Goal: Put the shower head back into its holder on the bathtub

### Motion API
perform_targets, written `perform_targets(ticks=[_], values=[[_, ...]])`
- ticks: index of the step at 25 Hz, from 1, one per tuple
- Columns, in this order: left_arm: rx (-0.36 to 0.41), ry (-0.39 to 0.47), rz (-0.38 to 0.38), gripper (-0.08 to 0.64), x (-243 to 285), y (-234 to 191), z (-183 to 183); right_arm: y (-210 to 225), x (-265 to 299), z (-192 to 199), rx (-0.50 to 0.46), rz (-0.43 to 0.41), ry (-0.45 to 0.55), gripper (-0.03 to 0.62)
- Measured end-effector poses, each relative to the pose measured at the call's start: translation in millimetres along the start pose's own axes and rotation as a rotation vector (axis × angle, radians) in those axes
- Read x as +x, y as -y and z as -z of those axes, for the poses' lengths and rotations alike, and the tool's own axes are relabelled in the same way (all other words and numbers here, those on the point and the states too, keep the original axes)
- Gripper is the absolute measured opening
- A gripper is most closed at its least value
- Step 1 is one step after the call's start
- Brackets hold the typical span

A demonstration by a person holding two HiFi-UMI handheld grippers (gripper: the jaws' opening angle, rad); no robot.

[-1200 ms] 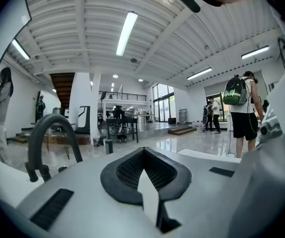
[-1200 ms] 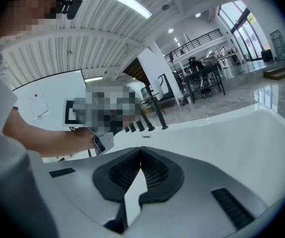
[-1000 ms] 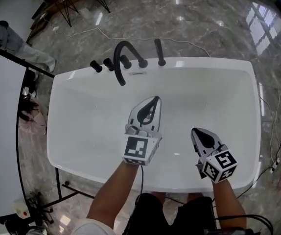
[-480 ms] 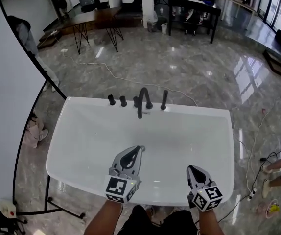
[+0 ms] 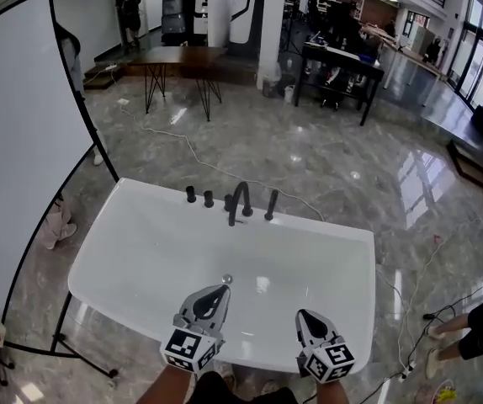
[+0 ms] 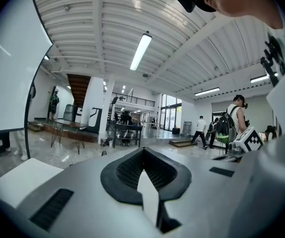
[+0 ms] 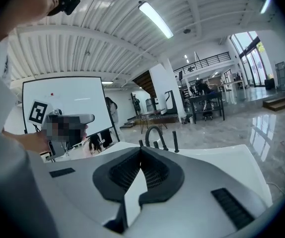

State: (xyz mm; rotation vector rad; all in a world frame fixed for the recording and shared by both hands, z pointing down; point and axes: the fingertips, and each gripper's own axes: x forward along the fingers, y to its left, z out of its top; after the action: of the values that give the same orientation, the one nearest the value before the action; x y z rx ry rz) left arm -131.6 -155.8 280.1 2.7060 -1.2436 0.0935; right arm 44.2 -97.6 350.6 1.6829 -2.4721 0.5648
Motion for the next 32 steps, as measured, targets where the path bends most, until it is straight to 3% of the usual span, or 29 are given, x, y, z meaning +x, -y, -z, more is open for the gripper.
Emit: perform_targets(ticks=[10, 17, 22, 27, 32], values=[[-0.028, 0.041, -0.032, 0.018, -46, 142, -61, 33, -128, -53, -0.025, -0.060, 0.094, 0.011], [-0.017, 0.071, -0.071, 0.018, -83, 206, -77, 37, -193, -67, -0.051, -0.127, 0.124, 0.010], [0.025, 0.070, -0.099, 0.018, -110, 217, -90, 22, -208, -88, -0.082, -0.155, 0.154, 0.011], [0.018, 0.064, -0.114, 0.018, -123, 210, -104, 6, -219, -117, -0.141, -0.182, 0.194, 0.011], [0.030, 0.080, -0.092, 0.018, -149, 195, -114, -30, -225, -133, -0.255, -0.182, 0.204, 0.009]])
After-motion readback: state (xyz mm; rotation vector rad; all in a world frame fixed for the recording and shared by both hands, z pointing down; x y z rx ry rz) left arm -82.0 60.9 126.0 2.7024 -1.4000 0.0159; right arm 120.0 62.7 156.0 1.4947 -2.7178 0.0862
